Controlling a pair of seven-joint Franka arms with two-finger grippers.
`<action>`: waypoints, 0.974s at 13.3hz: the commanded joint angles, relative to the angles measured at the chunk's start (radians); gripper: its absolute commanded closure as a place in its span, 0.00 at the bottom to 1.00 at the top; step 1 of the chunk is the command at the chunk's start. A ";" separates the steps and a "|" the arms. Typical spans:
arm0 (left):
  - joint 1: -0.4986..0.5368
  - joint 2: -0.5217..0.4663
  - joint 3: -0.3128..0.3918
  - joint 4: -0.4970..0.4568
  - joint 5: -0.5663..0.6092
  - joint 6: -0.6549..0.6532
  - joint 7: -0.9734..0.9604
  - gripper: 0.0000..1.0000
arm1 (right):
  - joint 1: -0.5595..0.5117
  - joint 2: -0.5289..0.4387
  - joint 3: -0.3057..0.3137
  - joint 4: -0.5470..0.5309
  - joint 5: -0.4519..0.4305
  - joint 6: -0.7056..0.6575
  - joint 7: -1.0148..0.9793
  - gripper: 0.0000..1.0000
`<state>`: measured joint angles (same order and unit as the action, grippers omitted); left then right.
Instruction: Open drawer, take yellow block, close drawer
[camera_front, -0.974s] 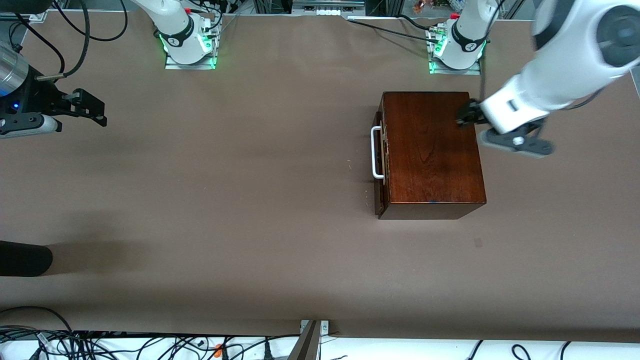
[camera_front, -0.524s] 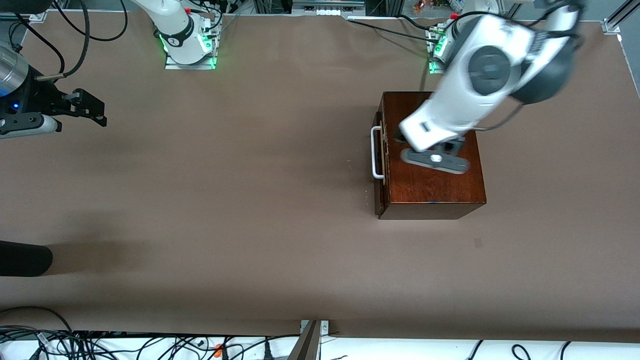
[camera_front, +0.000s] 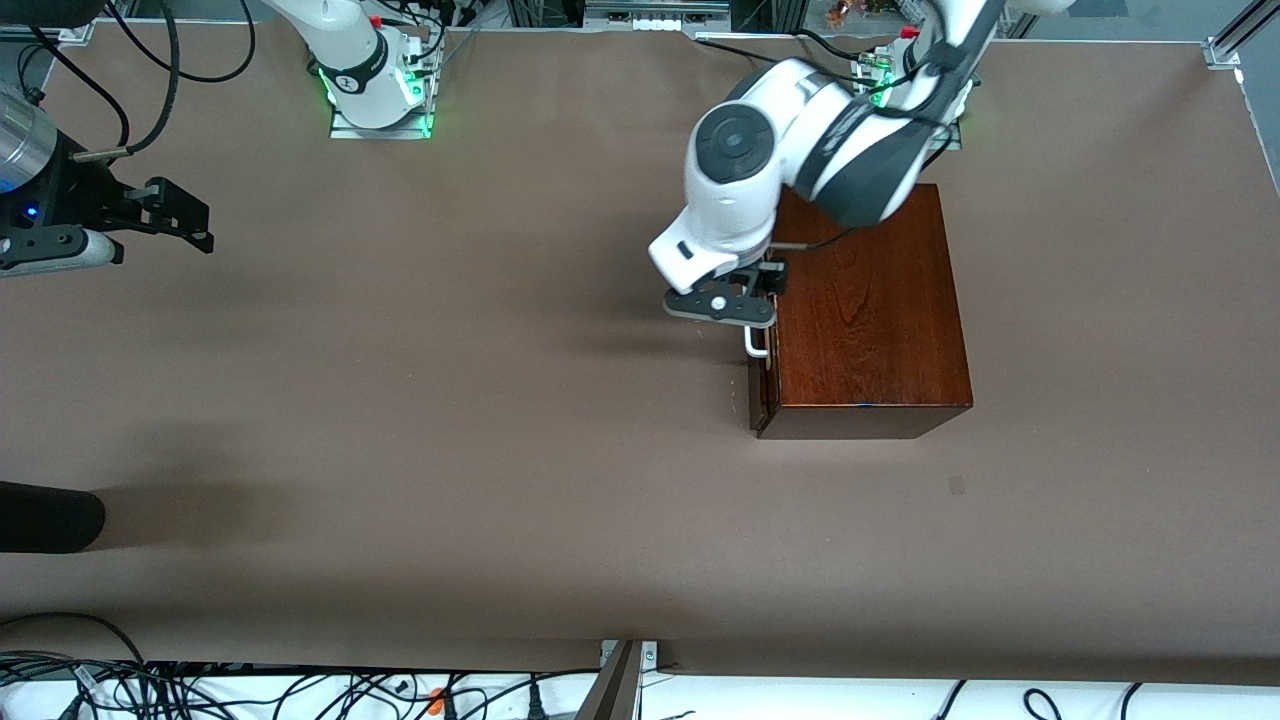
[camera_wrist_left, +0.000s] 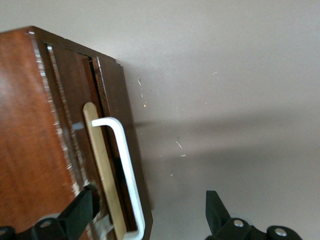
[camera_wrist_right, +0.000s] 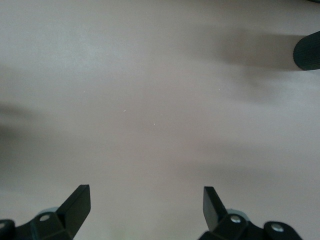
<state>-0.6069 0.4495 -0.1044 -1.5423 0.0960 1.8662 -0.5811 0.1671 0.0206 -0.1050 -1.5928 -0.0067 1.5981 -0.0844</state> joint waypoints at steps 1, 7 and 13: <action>-0.045 0.061 0.011 0.042 0.123 0.001 -0.097 0.00 | -0.011 0.007 0.008 0.021 -0.010 -0.007 0.000 0.00; -0.065 0.092 0.012 0.004 0.209 -0.002 -0.171 0.00 | -0.011 0.007 0.008 0.021 -0.010 -0.007 0.000 0.00; -0.063 0.135 0.014 -0.002 0.220 0.005 -0.181 0.00 | -0.011 0.007 0.008 0.021 -0.010 -0.007 0.000 0.00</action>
<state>-0.6620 0.5655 -0.0951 -1.5466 0.2776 1.8742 -0.7376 0.1671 0.0206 -0.1050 -1.5929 -0.0067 1.5983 -0.0844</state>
